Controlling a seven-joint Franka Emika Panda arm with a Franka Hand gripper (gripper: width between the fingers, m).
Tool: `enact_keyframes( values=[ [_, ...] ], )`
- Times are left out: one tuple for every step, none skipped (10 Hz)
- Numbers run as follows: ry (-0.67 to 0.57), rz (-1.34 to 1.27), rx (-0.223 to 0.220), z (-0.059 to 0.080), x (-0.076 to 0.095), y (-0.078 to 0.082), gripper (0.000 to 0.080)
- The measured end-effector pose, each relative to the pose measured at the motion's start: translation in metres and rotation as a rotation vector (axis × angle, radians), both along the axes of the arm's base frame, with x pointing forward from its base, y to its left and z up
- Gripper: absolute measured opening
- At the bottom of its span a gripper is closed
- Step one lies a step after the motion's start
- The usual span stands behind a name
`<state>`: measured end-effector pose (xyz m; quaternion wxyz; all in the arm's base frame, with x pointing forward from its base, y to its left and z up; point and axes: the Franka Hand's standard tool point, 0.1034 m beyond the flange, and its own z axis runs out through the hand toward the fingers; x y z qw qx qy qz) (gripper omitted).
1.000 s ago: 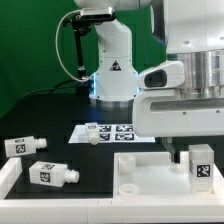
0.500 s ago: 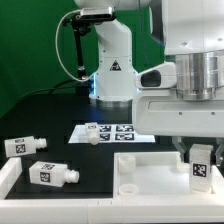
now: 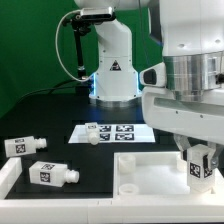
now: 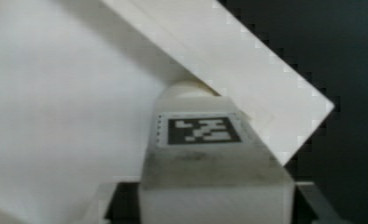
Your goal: Assemble one leg
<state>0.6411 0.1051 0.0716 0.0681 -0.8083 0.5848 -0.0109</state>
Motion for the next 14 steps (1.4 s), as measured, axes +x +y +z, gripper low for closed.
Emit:
enact_keyframes(
  values=[
    [0.001,-0.175,0.03,-0.001,-0.002,0.002,0.0285],
    [-0.003,-0.294,0.045,0.0,-0.003,0.003,0.0285],
    [0.002,-0.345,0.051,0.0,-0.003,0.004,0.0285],
    [0.0,-0.329,0.05,0.0,-0.003,0.004,0.0286],
    [-0.002,-0.304,0.047,-0.001,-0.003,0.004,0.0286],
    [-0.012,-0.227,0.032,-0.001,-0.003,0.004,0.0457],
    [-0.031,-0.06,0.011,-0.001,-0.003,0.008,0.0602],
    [-0.052,0.169,-0.02,-0.002,-0.004,0.011,0.0635],
    [-0.067,0.334,-0.036,-0.002,-0.005,0.015,0.0635],
    [-0.066,0.355,-0.042,-0.001,-0.007,0.022,0.0647],
    [-0.07,0.409,-0.049,-0.001,-0.008,0.023,0.0647],
    [-0.076,0.472,-0.057,-0.002,-0.007,0.02,0.0649],
    [-0.081,0.534,-0.065,-0.002,-0.007,0.02,0.0649],
    [-0.084,0.765,-0.112,-0.001,-0.006,0.017,0.0649]
  ],
)
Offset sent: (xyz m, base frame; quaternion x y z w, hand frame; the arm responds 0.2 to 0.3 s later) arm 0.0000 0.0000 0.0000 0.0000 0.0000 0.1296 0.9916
